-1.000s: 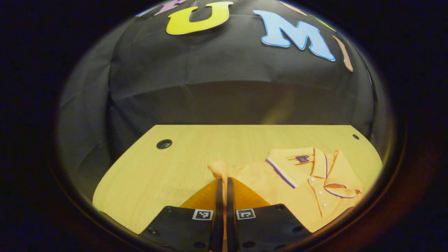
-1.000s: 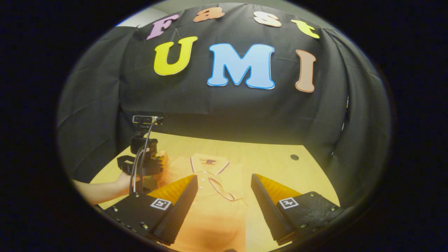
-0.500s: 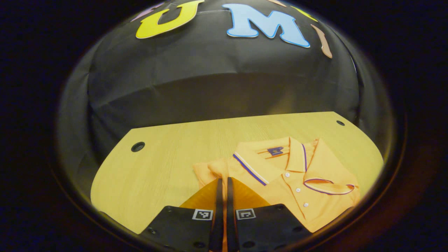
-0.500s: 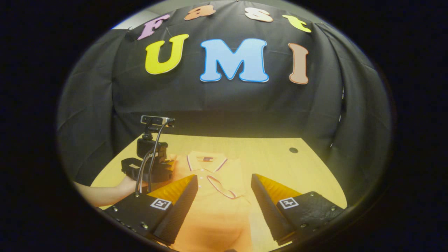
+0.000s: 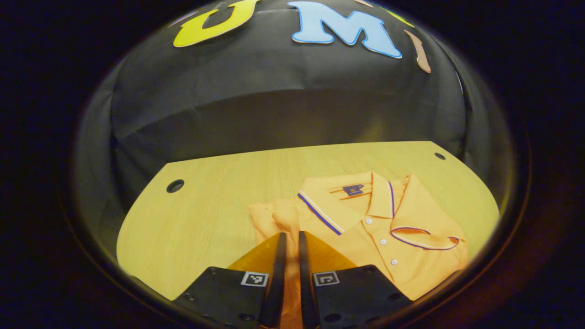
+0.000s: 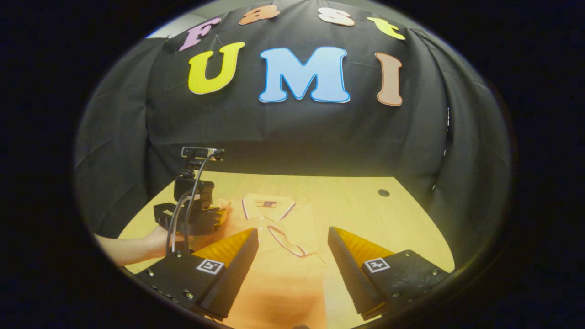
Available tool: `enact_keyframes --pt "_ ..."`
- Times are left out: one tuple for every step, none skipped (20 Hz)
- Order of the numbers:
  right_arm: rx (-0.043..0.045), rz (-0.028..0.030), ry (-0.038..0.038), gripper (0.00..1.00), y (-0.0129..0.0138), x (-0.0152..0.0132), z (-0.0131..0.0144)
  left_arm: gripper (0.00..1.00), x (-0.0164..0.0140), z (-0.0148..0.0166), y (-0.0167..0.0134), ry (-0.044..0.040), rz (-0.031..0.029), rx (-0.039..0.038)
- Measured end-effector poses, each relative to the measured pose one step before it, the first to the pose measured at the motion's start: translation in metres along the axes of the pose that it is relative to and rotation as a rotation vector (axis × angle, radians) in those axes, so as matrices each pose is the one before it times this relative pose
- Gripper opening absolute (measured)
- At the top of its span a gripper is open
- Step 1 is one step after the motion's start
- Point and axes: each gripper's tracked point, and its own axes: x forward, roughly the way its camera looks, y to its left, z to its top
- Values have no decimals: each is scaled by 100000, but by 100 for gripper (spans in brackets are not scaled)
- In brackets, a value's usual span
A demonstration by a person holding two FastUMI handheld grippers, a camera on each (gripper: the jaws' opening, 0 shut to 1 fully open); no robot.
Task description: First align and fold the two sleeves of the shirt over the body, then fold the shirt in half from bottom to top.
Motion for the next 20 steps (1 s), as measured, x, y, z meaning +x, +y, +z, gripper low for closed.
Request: enact_keyframes --pt "-533 -65 0 94 -126 -157 -88 29 -388 206 -678 104 -2550 -1453" --pt "-335 147 428 96 -162 -205 -275 44 -608 -154 -533 183 -1825 -922" --pt "-130 390 321 94 22 -76 -251 58 -360 -141 -378 388 -1317 -420" --pt "-217 89 -12 94 -32 -144 -117 64 -672 -236 -323 237 -581 -59" --pt "-399 127 101 94 -103 -83 -195 72 -555 -90 -280 186 -1024 -259" --pt "-415 244 326 95 20 -170 -421 77 -778 -231 -291 -163 -456 -610" --pt "-277 369 527 95 -17 -97 -389 84 -801 -229 -188 95 -649 -617" --pt "-191 625 695 95 158 -111 -606 88 -881 -379 -202 106 -291 -357" --pt "-403 551 815 95 131 -159 -524 92 -874 -274 -42 134 -109 -161" --pt "-265 419 507 95 80 -241 -516 95 -1079 -434 -93 144 -212 -219" --pt "-259 472 326 96 161 -125 -427 96 -970 -264 -47 448 -60 -179" --pt "-271 251 971 95 36 -137 -782 96 -1062 -736 -74 598 107 -227" --pt "100 382 955 95 100 -164 -723 95 -1089 -526 10 385 -39 -225" --pt "323 379 920 95 127 -77 -797 95 -1091 -529 -68 296 -42 387" --pt "337 414 1244 95 126 -71 -737 95 -991 -576 -91 340 230 1240" --pt "304 313 826 95 119 -210 -753 95 -907 -755 -139 645 97 1571" --pt "54 149 914 95 15 -133 -593 94 -985 -647 -158 528 -105 1251" --pt "-58 -46 1003 96 -20 -55 -823 94 -922 -639 -402 316 -531 722" --pt "-124 77 1301 96 -20 -88 -702 94 -836 -634 -372 344 -681 392" --pt "-42 52 1244 96 -50 -79 -785 94 -831 -705 -414 510 -463 449"
